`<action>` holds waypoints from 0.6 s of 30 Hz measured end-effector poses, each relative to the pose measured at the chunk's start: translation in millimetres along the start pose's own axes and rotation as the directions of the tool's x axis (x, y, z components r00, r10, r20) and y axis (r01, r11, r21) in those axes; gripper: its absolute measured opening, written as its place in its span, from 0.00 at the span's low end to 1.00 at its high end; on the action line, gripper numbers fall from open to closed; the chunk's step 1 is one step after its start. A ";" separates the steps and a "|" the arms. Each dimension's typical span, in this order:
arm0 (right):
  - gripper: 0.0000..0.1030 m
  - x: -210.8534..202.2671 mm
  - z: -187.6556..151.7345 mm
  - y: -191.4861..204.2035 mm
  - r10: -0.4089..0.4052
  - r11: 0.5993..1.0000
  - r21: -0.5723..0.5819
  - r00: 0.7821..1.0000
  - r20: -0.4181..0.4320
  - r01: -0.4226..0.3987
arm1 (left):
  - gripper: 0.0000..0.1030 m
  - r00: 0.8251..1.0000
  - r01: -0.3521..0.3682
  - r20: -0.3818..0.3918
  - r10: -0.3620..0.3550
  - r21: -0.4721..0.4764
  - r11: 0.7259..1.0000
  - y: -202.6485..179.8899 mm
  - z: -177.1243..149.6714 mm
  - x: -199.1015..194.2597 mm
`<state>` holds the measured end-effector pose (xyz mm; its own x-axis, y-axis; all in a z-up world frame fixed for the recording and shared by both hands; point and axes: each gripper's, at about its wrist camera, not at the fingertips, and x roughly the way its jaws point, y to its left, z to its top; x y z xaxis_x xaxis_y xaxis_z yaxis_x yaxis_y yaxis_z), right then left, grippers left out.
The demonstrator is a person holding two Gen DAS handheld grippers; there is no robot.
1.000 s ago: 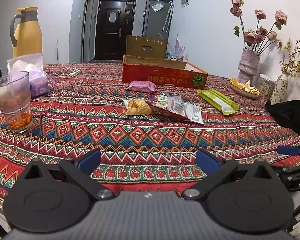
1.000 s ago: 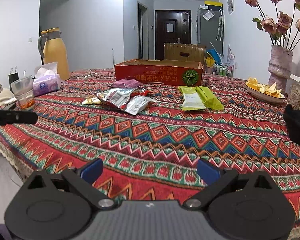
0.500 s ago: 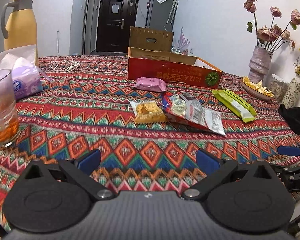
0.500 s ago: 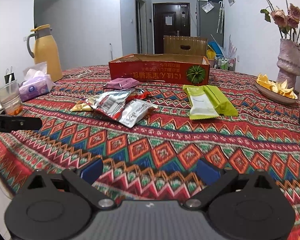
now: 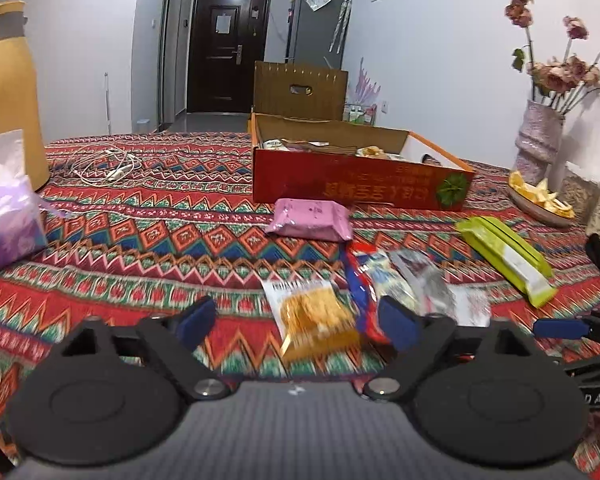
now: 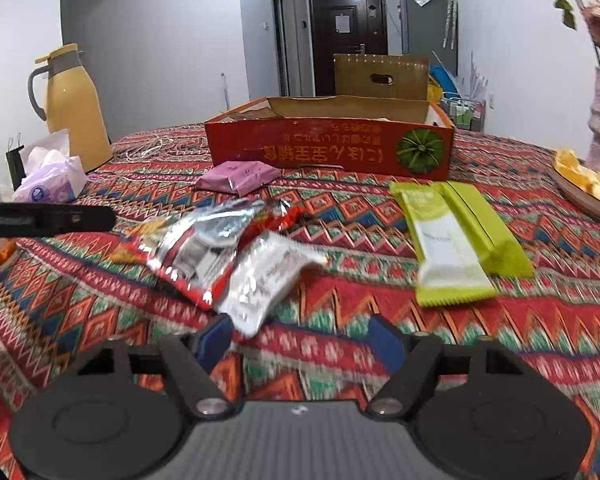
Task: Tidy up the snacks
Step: 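Grasp a cracker packet with the left tool while the right tool grasps a white packet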
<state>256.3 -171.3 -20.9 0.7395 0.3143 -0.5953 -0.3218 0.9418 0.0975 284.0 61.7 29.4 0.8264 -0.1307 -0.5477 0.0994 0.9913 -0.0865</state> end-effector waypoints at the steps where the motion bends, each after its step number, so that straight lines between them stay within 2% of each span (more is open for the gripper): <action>1: 0.64 6.3 5.0 0.2 0.003 1.000 0.000 1.000 -0.005 -0.003 | 0.76 1.000 0.005 -0.013 -0.005 -0.010 1.000 2.3 3.8 9.2; 3: 0.44 16.1 12.3 -1.2 0.011 1.000 0.010 1.000 -0.015 -0.011 | 0.74 0.999 0.032 -0.034 -0.033 -0.031 0.999 4.8 7.8 23.1; 4: 0.41 20.9 15.5 -1.4 0.010 1.000 0.013 1.000 -0.018 -0.010 | 0.74 0.998 0.045 -0.046 -0.047 -0.041 0.998 5.7 8.8 29.6; 5: 0.32 23.7 17.8 -1.2 0.007 1.000 0.010 1.000 -0.016 -0.006 | 0.74 0.996 0.054 -0.062 -0.057 -0.049 0.997 6.3 8.9 36.1; 6: 0.18 26.3 20.3 -1.1 0.007 1.000 0.005 1.000 -0.018 -0.007 | 0.74 0.995 0.061 -0.073 -0.065 -0.052 0.997 6.0 8.4 40.7; 7: 0.10 28.2 22.3 -1.2 0.007 1.000 0.000 1.000 -0.019 -0.007 | 0.74 0.994 0.069 -0.082 -0.073 -0.054 0.996 5.8 7.6 44.7; 8: 0.08 29.3 23.8 -1.6 -0.008 1.000 -0.004 1.000 -0.020 0.008 | 0.74 0.993 0.077 -0.088 -0.081 -0.056 0.995 5.6 6.5 48.2; 11: 0.08 29.6 25.5 -6.5 -0.093 0.995 -0.024 0.996 -0.013 0.092 | 0.73 0.993 0.071 -0.089 -0.076 -0.062 0.996 6.2 1.8 53.5; 14: 0.15 26.8 28.9 -17.1 -0.098 0.995 0.035 0.995 0.006 0.098 | 0.69 0.996 0.051 -0.073 -0.054 -0.050 0.997 5.6 -1.2 52.8; 16: 0.29 25.5 31.3 -19.6 -0.073 0.996 0.056 0.997 0.021 0.072 | 0.68 0.997 0.042 -0.067 -0.045 -0.039 0.998 4.3 -2.9 51.8; 17: 0.48 27.0 33.2 -19.5 -0.059 0.996 0.064 0.998 0.021 0.057 | 0.68 0.997 0.039 -0.064 -0.041 -0.032 0.999 3.2 -4.0 51.0; 18: 0.58 29.2 34.7 -18.6 -0.045 0.997 0.070 0.999 0.020 0.044 | 0.69 0.997 0.033 -0.062 -0.035 -0.028 0.999 2.3 -4.9 50.1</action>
<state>304.3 -175.5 -12.4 0.7649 0.2739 -0.5831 -0.2471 0.9606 0.1270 322.9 57.3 -2.3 0.7863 -0.1663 -0.5950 0.1113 0.9855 -0.1282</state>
